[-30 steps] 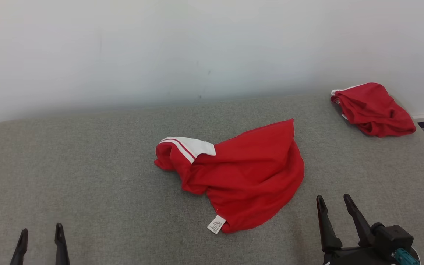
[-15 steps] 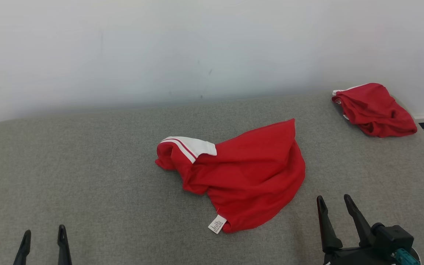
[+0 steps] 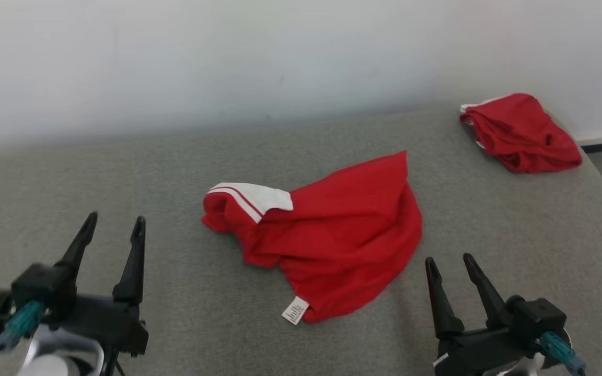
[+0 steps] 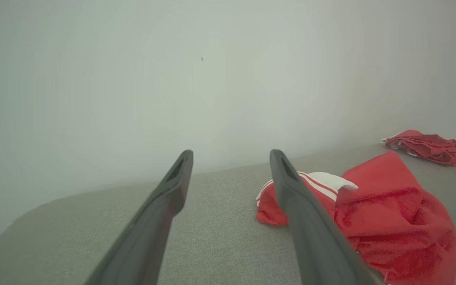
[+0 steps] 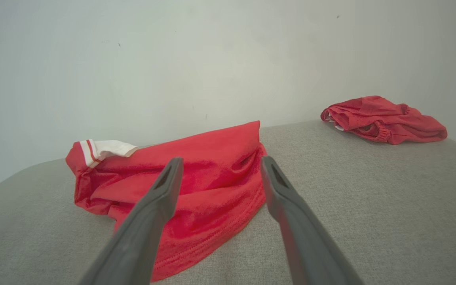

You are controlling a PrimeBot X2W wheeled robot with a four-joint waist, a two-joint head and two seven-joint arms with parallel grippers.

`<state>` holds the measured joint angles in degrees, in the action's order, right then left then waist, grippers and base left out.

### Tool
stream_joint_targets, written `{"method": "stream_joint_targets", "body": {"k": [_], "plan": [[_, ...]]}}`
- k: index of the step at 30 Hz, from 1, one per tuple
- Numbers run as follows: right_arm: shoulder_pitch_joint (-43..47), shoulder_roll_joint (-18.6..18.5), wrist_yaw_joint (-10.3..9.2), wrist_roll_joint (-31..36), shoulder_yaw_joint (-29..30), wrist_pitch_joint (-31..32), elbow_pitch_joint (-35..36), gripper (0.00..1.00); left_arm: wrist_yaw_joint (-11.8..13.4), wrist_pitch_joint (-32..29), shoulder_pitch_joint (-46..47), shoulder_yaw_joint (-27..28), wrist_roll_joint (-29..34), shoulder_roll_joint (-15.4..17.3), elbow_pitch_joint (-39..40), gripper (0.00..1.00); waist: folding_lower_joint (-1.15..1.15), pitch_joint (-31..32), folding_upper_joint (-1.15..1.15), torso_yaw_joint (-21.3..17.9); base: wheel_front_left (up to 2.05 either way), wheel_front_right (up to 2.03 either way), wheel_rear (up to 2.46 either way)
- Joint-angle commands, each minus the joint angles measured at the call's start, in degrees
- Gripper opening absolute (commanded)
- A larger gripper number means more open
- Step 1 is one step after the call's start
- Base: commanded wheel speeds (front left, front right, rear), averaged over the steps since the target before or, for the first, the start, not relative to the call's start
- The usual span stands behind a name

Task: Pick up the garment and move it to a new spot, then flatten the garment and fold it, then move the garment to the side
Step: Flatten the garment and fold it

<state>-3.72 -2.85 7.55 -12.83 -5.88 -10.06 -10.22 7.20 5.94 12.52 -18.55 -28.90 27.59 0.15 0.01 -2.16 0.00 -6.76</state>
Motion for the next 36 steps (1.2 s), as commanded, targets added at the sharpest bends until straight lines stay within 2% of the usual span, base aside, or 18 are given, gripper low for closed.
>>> {"method": "stream_joint_targets", "body": {"k": [1,4,11,28,29,30,36], "plan": [[-1.05,-0.04,-0.14,-0.6,-0.59,-0.62,-0.54,1.0,-1.13,-0.96,2.37,-0.79,-0.31,0.28,-1.2,1.0,-0.01,-2.84,0.0,-3.22,0.0,0.0,0.0],[-3.23,-0.03,-0.14,-2.28,-2.29,-1.88,-2.08,1.0,-2.77,-3.33,6.41,-2.36,0.68,0.66,-4.77,1.0,-0.01,-4.84,0.0,-6.16,0.0,0.0,0.0],[-6.2,-0.02,-0.14,-6.14,-5.04,-4.41,-6.25,1.0,-3.52,-4.29,10.44,-6.53,2.84,-2.66,-12.44,1.0,-0.01,-8.27,0.0,-11.03,0.0,0.0,0.0],[-6.64,-0.04,-0.14,-5.83,-5.51,-5.2,-8.11,1.0,-4.04,1.36,18.38,-11.72,7.42,-7.72,-31.33,1.0,-0.01,-8.34,0.0,-12.64,0.0,0.0,0.0],[-6.41,-0.03,-0.14,-5.77,-5.47,-5.19,-8.02,1.0,-3.77,2.73,19.06,-11.42,7.24,-8.05,-32.59,0.31,-0.01,-8.16,0.0,-12.7,0.0,0.0,0.0],[-6.26,-0.02,-0.14,-5.71,-5.39,-5.18,-7.98,1.0,-3.94,3.32,19.31,-11.15,6.74,-8.43,-33.09,0.0,-0.01,-7.99,0.0,-12.68,0.0,0.0,0.0],[-4.65,-0.02,-0.14,-4.83,-4.3,-5.18,-7.79,1.0,-3.22,6.81,17.63,-9.97,5.75,-9.61,-32.48,0.0,-0.01,-6.47,0.0,-10.26,0.0,0.0,0.0]]}}
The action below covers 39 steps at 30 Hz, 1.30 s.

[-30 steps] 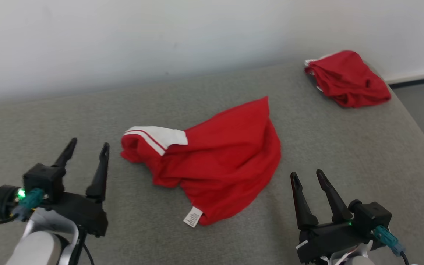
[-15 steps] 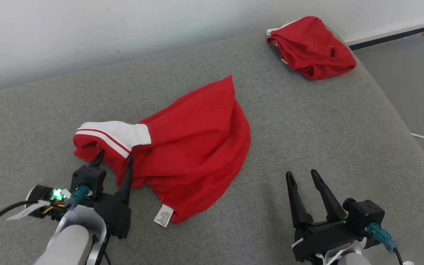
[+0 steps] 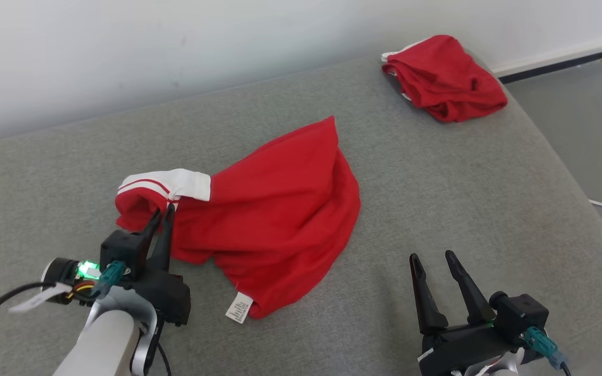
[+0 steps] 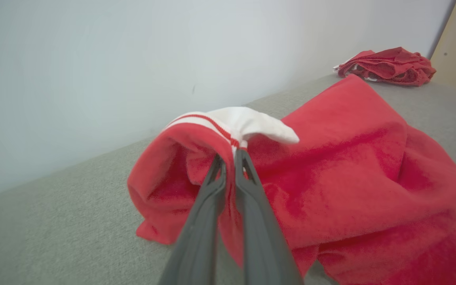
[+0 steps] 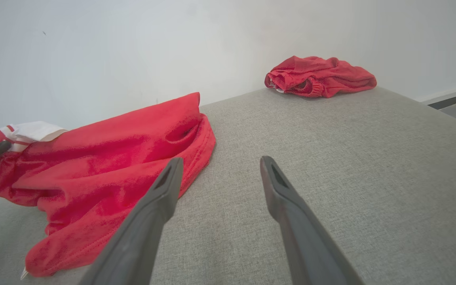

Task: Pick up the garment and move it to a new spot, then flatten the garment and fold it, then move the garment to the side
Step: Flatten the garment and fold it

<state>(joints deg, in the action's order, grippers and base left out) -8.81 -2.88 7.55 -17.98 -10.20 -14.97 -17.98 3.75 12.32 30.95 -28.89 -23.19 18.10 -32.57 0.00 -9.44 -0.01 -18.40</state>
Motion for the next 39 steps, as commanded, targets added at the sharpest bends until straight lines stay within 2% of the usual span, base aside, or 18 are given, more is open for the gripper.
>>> {"method": "stream_joint_targets", "body": {"k": [1,3,4,8,12,19,20,21,24,28,34,39], "plan": [[0.6,0.01,-0.14,0.63,0.14,-0.27,-0.06,1.0,0.54,0.9,-1.53,0.72,-0.44,-0.26,0.78,0.0,0.0,1.06,0.01,2.08,0.0,0.0,0.0],[0.71,-0.01,-0.14,0.96,0.1,-0.27,0.16,1.0,1.95,1.69,-3.36,2.55,-1.75,-0.53,2.72,0.0,0.0,1.53,0.01,3.23,0.0,0.0,0.0],[1.15,-0.03,-0.14,1.41,0.46,-0.28,0.35,1.0,4.15,2.43,-6.81,5.02,-3.34,-1.22,6.25,0.0,0.0,2.01,0.01,4.34,0.0,0.0,0.0],[2.12,0.01,-0.14,2.06,1.17,-0.27,0.57,1.0,6.76,2.85,-16.87,7.74,-5.12,-2.97,13.99,0.0,0.0,2.63,0.01,6.94,0.0,0.0,0.0],[2.55,-0.05,-0.14,2.62,2.12,-0.27,0.16,1.0,7.18,2.84,-25.59,8.2,-6.23,-5.48,18.07,0.0,0.0,3.17,0.01,9.43,0.0,0.0,0.0],[2.54,-0.03,-0.14,3.11,2.44,0.31,-0.14,1.0,6.86,2.87,-31.04,9.57,-6.29,-8.86,19.82,0.0,0.0,4.24,0.01,12.39,0.0,0.0,0.0],[2.63,-0.02,-0.14,3.08,2.59,0.51,-0.24,1.0,6.7,2.87,-31.24,9.49,-5.9,-9.19,19.58,0.32,0.0,4.44,0.01,13.0,0.0,0.0,0.0],[2.61,0.0,-0.14,2.79,2.38,0.75,-0.33,1.0,6.64,2.87,-31.17,9.75,-5.44,-9.45,19.66,1.0,0.0,4.56,0.01,13.41,0.0,0.0,0.0],[2.43,-0.06,-0.14,1.75,2.69,1.74,-1.46,1.0,5.95,2.87,-30.54,10.82,-3.61,-10.37,21.93,1.0,0.0,5.04,0.01,15.14,0.0,0.0,0.0],[-0.04,0.0,-0.14,2.28,2.7,3.73,-4.8,1.0,6.24,2.88,-30.37,14.59,-0.4,-10.67,26.76,1.0,0.0,5.51,0.01,16.96,0.0,0.0,0.0],[-5.09,-0.01,-0.14,2.42,3.3,6.47,-13.4,1.0,7.18,2.88,-31.42,19.06,5.25,-7.96,29.53,1.0,0.0,5.89,0.01,19.37,0.0,0.0,0.0],[-9.22,-0.03,-0.14,2.25,3.88,7.98,-22.31,1.0,7.76,2.88,-32.09,21.01,6.95,-6.21,29.61,1.0,0.0,6.03,0.01,21.39,0.0,0.0,0.0]]}}
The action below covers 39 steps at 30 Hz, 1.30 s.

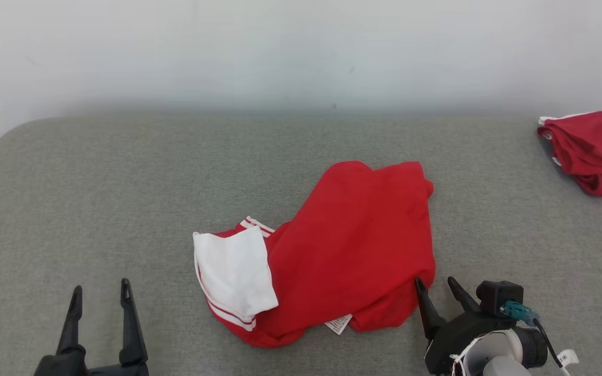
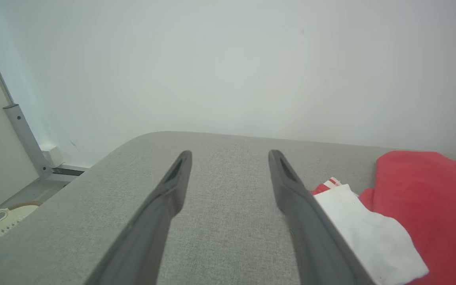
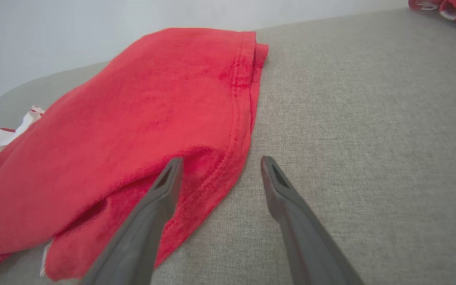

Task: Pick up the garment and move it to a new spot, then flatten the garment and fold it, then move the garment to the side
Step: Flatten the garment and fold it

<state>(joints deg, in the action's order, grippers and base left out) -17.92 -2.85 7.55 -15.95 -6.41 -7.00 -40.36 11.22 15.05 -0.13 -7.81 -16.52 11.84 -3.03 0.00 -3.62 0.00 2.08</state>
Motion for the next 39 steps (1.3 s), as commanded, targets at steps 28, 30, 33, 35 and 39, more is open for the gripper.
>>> {"method": "stream_joint_targets", "body": {"k": [28,30,33,35,39], "plan": [[-14.54,-9.21,-0.02,-4.07,-3.92,-5.78,-18.93,0.0,0.12,0.13,-2.2,0.33,-1.24,-0.07,-1.42,1.0,0.0,1.7,0.0,0.8,0.0,0.0,0.0],[-16.02,-12.56,-0.02,-3.48,-3.06,-5.79,-18.65,0.0,0.16,0.13,-2.5,0.32,-1.36,-0.24,-1.56,1.0,0.0,1.88,0.0,0.61,0.0,0.0,0.0],[-17.9,-17.29,-0.02,-2.65,-1.22,-5.25,-18.19,0.0,0.02,0.14,-2.75,0.04,-1.53,-0.65,-1.71,1.0,0.0,1.97,0.0,0.39,0.0,0.0,0.0],[-18.39,-18.43,-0.02,-2.5,-0.48,-3.8,-18.44,0.0,0.08,0.15,-2.87,-0.13,-1.66,-0.96,-1.77,1.0,0.0,1.95,0.0,0.17,0.0,0.0,0.0],[-18.22,-18.25,-0.02,-2.35,-0.68,-1.29,-18.53,1.0,-0.46,0.14,-2.66,-0.57,-1.88,-1.34,-2.35,1.0,0.0,2.05,0.0,-0.33,0.0,0.0,0.0]]}}
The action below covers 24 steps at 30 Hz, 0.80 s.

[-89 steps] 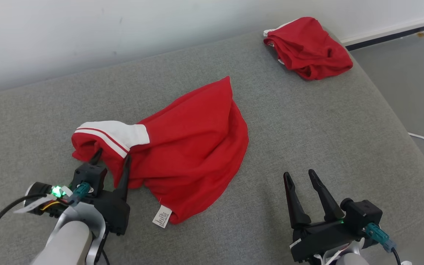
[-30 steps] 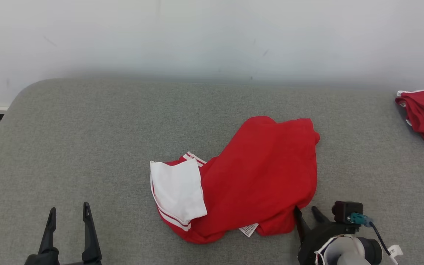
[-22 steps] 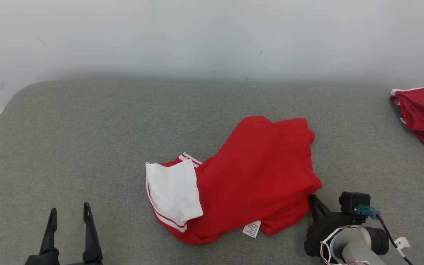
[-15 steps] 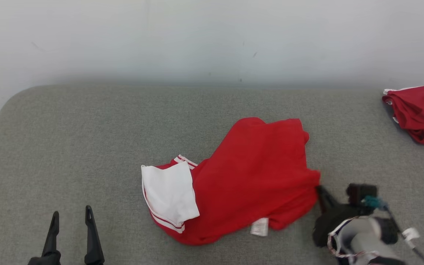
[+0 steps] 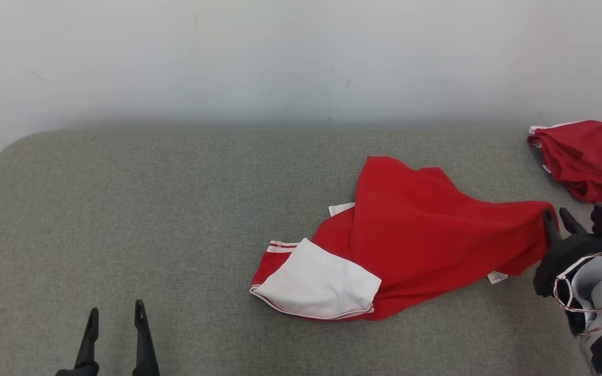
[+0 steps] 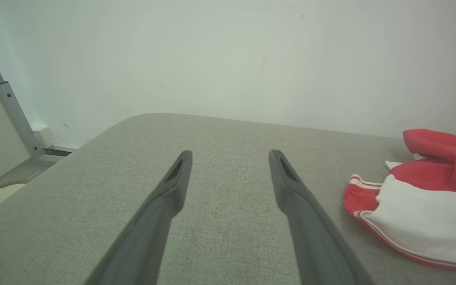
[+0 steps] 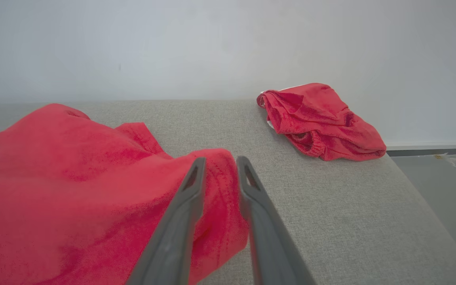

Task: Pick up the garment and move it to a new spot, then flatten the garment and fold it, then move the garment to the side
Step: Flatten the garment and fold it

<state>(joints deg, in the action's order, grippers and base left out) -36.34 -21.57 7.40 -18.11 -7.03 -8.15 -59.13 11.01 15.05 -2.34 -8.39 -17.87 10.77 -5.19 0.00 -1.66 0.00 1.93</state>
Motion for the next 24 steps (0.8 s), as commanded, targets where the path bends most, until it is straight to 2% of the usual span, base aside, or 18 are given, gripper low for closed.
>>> {"method": "stream_joint_targets", "body": {"k": [1,6,11,16,19,24], "plan": [[0.72,0.88,0.13,-0.41,0.03,0.09,0.27,1.0,-0.36,0.14,-0.4,-0.17,-0.55,-0.34,-0.31,1.0,0.0,0.19,0.0,-0.38,0.0,0.0,0.0],[2.48,2.05,0.13,-1.03,0.9,-2.16,3.19,1.0,-1.06,0.09,0.3,-0.85,-0.94,-0.16,-1.2,1.0,0.0,0.67,0.0,-1.42,0.0,0.0,0.0],[6.39,4.09,0.13,-1.51,2.59,-5.15,11.77,1.0,-2.18,-0.76,1.7,-1.61,-1.4,0.4,-1.7,1.0,0.0,0.46,0.0,-3.31,0.0,0.0,0.0],[12.46,8.9,0.13,-1.65,2.75,-5.93,22.73,1.0,-5.04,-4.01,4.94,-3.83,-1.39,1.31,-3.07,1.0,0.0,-0.86,0.0,-6.26,0.0,0.0,0.0],[17.3,13.19,0.13,-0.77,1.49,-5.62,29.41,1.0,-7.04,-5.91,8.69,-5.25,-1.71,1.46,-5.71,1.0,0.0,-2.27,0.0,-9.26,0.0,0.0,0.0],[21.55,16.31,0.13,0.28,0.74,-4.17,34.34,1.0,-10.47,-9.22,14.65,-7.18,-2.78,1.41,-10.41,1.0,0.0,-4.07,0.0,-12.4,0.0,0.0,0.0]]}}
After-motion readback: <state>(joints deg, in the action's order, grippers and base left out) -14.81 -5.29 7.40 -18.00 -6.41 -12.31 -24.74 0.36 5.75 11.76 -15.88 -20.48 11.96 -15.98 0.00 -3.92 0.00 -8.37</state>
